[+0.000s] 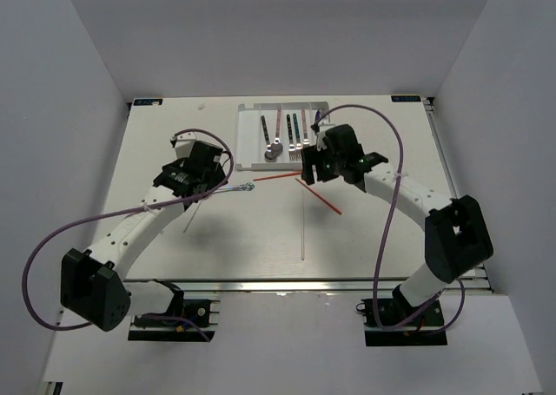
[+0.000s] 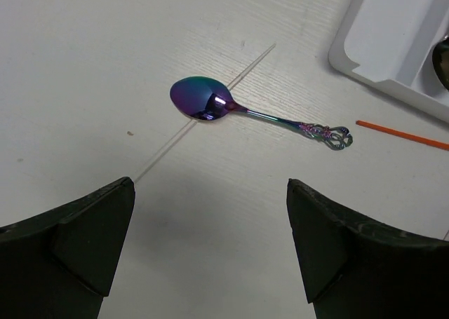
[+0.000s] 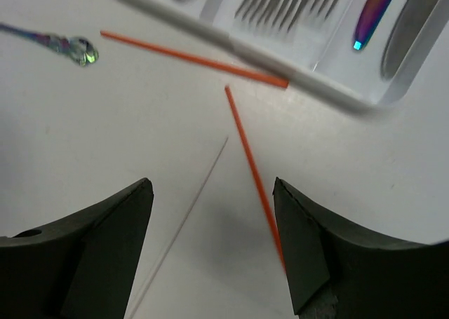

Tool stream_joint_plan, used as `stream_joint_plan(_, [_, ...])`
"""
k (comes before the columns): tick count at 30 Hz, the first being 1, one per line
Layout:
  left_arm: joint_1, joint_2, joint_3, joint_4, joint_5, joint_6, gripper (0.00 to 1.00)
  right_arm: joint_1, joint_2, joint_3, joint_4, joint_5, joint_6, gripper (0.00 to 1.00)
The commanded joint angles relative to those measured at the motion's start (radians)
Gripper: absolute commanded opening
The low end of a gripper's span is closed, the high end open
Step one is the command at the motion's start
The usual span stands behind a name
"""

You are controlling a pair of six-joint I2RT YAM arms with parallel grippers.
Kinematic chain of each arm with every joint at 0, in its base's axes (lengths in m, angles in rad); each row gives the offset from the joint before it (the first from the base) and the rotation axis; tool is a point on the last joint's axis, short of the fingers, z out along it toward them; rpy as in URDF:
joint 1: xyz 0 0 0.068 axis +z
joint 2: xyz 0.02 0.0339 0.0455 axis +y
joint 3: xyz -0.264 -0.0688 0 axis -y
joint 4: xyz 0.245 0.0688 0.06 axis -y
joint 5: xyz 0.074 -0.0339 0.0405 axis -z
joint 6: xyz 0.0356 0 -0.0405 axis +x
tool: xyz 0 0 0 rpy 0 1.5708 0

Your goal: Sort the eating utensils into containers

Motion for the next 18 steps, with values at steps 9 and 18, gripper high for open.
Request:
stream_joint_plan(9, [0.004, 0.43, 0.468, -0.471, -0.151, -0.779, 0.98, -0.003, -0.201, -0.198, 0.074, 0.097, 0.136, 0.76])
stream_joint_plan(18, [0.0, 0.554, 0.393, -0.356, -0.062, -1.053, 0.92, -0.011, -0.273, -0.299, 0.131, 0.034, 0.151, 0.77])
